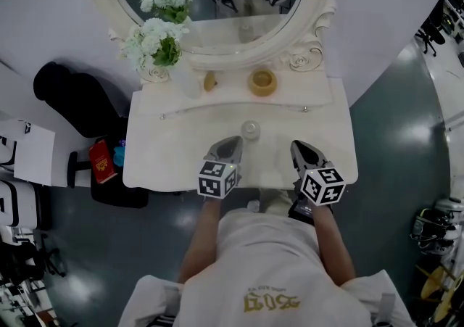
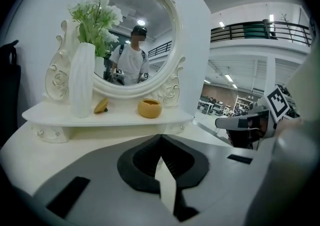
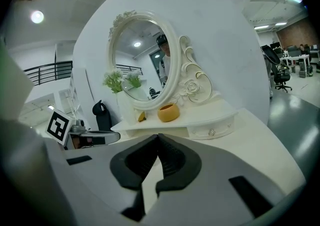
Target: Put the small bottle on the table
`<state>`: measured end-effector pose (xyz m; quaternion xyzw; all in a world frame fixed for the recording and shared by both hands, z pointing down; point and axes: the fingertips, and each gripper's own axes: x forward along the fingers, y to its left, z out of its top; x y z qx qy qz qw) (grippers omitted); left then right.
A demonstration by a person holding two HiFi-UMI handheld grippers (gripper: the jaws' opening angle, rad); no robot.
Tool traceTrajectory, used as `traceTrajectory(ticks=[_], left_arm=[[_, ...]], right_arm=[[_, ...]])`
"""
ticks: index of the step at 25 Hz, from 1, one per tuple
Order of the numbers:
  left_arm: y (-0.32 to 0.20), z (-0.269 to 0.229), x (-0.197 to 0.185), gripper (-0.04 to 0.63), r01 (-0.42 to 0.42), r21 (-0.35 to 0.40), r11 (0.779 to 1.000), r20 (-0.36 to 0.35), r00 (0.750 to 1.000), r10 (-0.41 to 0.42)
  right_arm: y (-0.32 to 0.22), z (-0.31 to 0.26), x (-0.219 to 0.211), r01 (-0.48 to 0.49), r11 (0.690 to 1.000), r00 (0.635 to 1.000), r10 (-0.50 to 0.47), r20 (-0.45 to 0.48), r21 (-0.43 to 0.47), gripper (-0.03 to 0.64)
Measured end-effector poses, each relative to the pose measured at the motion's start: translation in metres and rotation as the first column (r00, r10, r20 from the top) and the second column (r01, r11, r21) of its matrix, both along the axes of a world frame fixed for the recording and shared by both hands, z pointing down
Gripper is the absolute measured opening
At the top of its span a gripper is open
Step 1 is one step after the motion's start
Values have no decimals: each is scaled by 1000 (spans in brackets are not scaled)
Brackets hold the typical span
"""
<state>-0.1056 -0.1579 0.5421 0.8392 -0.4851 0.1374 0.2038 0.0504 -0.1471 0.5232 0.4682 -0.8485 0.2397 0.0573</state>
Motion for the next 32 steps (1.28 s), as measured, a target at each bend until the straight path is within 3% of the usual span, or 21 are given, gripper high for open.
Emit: traceTrajectory(ticks=[16,24,32], left_arm=[[-1,5,-3,14,36,-15,999,12,999,-36],[2,2,0,16,16,-17,1000,-80,997,-17],[-1,3,-10,15,50,-8,999,-1,999,-50]], right_arm=[[-3,1,-2,13,1000,1000,-14,-22,-14,12],[-1,0,-3,13,1000,1000,-14,-21,-10,14],[-1,-3,-5,8,1000,1000,-8,-20,-5,14]])
